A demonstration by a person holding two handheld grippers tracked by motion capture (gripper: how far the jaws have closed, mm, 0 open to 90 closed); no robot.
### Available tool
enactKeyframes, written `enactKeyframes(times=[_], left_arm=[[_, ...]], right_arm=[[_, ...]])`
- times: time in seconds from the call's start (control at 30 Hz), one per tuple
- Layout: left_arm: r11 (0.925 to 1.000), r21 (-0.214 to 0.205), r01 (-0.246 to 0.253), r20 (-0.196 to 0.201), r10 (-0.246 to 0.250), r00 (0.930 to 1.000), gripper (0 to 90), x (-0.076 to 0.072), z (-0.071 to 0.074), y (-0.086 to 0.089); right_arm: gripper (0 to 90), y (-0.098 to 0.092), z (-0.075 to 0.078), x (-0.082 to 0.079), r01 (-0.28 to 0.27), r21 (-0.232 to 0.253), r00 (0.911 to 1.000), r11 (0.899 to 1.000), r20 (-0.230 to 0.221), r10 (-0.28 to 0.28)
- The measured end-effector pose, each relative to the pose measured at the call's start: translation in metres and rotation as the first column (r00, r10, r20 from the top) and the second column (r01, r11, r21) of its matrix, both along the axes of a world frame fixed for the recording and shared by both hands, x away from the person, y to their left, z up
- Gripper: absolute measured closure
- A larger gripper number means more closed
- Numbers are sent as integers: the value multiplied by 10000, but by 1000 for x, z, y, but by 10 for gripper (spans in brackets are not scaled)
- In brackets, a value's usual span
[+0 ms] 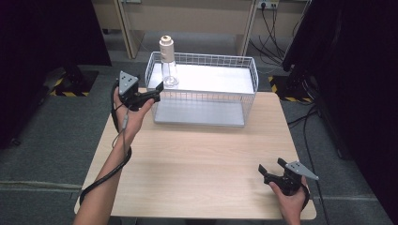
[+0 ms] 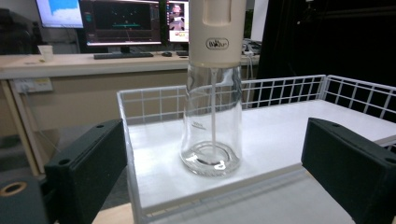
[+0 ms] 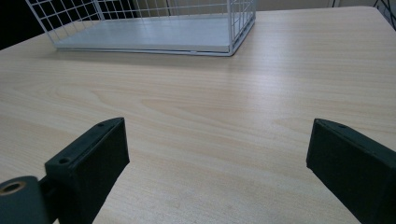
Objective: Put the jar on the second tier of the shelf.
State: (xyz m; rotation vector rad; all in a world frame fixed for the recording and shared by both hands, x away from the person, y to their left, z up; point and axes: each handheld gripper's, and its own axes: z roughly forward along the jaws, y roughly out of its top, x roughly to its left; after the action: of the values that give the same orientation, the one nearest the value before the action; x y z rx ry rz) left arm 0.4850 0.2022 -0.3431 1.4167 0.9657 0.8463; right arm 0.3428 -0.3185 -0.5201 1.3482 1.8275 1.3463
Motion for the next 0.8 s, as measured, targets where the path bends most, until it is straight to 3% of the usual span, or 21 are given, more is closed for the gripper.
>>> enactKeyframes(times=[0.8], left_arm=[[10000,50,-65,-396,67,9992,62,-20,-36,15]], right_arm=[[59,0,0,0,13,-21,10000,10000,15,-13]])
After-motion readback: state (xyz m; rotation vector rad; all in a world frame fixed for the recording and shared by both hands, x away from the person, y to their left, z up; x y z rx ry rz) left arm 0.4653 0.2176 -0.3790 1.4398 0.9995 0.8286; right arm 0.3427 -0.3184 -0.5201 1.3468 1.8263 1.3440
